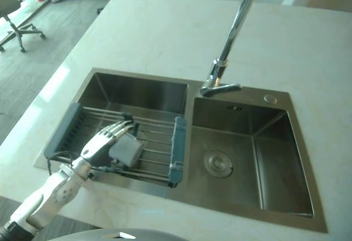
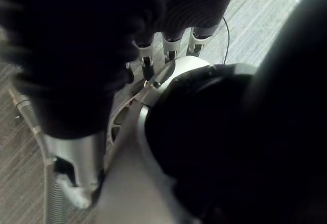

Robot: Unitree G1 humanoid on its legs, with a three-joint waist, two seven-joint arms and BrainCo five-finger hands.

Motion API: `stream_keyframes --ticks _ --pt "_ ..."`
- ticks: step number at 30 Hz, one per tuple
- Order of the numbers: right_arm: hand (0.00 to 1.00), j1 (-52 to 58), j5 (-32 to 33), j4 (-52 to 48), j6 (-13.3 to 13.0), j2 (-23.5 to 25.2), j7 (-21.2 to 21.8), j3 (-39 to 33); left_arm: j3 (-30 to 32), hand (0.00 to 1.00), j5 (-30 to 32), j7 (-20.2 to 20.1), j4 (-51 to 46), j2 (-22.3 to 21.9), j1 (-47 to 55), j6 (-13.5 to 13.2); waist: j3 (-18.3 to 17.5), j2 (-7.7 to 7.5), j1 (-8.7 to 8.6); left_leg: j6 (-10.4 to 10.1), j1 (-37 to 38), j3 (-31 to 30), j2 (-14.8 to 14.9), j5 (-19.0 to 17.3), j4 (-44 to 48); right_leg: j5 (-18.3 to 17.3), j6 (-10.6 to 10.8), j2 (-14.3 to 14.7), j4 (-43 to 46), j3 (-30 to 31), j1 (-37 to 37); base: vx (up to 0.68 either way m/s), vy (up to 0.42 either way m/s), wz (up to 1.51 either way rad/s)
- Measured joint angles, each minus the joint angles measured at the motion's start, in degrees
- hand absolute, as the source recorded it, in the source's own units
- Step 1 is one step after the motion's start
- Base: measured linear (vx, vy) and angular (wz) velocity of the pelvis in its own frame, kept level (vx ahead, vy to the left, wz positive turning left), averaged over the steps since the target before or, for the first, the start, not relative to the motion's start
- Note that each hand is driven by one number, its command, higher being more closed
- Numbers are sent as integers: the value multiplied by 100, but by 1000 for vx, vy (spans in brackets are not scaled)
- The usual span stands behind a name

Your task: Walk over to the sink, pick up the cup, carry it to the dishwasher, place the cup inside the dishwasher, then close the dishwasher door

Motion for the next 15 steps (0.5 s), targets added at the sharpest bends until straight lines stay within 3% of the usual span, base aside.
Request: stream_keyframes --ticks 3,7,10,15 --pt "0 24 -11 0 0 -32 -28 10 -117 0 34 -121 87 21 -66 44 -74 49 17 10 0 36 0 -9 0 1 1 -10 8 46 -21 -16 -30 -6" --pt "0 13 -9 -6 8 -87 -114 138 -280 0 39 -791 213 51 -256 266 -128 72 -18 16 13 51 0 -8 0 1 1 -17 18 65 -23 -4 -8 -1" --pt "0 8 -7 -3 13 -117 -125 205 -372 0 36 -932 278 62 -340 344 -149 81 -18 18 31 63 1 -9 0 0 3 -22 28 82 -20 -8 -8 -1" --pt "0 -100 -12 0 73 -126 -212 331 -407 0 -215 -1471 466 60 -663 808 -161 65 -116 24 52 98 4 -14 0 -3 10 -35 38 129 -24 -12 -15 -4"
